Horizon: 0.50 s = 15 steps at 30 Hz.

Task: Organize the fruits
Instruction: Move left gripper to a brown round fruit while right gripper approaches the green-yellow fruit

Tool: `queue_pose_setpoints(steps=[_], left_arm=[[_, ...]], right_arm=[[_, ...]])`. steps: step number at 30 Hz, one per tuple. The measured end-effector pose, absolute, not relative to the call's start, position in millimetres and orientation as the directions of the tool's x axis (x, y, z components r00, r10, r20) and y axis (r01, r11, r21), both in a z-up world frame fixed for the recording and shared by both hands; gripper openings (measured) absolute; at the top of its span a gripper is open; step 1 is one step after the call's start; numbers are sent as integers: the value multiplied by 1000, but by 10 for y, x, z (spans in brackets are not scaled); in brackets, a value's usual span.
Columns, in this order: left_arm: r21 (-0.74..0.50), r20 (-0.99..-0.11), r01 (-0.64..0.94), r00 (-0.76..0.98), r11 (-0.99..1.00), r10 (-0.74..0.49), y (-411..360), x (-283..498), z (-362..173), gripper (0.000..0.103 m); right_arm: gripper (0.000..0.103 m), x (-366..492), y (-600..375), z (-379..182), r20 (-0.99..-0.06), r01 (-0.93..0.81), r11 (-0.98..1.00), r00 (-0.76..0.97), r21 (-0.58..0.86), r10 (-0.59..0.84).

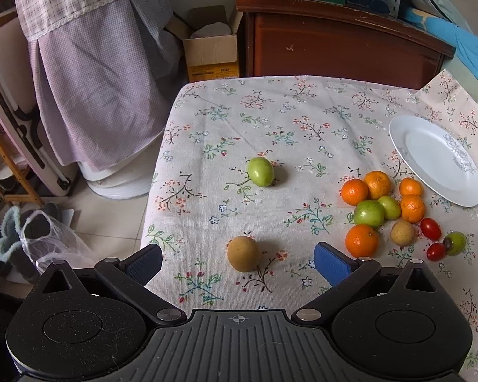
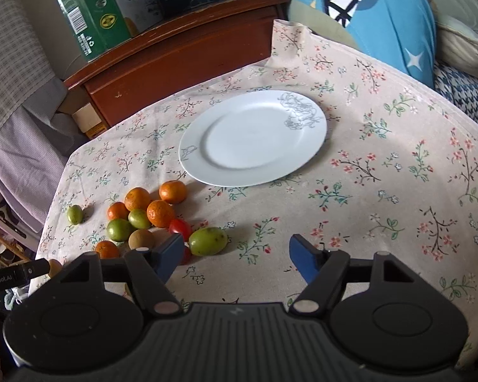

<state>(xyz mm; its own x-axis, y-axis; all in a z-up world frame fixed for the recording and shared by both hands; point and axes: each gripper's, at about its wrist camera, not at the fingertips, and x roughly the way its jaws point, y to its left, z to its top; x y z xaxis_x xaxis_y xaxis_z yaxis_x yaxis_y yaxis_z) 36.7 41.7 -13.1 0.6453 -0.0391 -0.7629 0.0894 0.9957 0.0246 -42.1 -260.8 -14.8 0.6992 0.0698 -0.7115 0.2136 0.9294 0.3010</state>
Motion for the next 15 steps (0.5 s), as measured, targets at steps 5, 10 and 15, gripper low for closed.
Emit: queue_pose_setpoints(steps=[5,10,15], left_arm=[[26,-777,81,628,996,-31,392,441,-245,97],[21,-776,92,629,996,-42,379,435,-303,94],[17,-775,104,629,994,-52,357,442,-357,87]], right_arm=[[65,-316,-2468,-220,-707,159,949,702,273,85],[59,-258,-2425,-278,-703,142,952,705,272,95],[48,-198,-2424,-367,-714,144,947,691,289,113]])
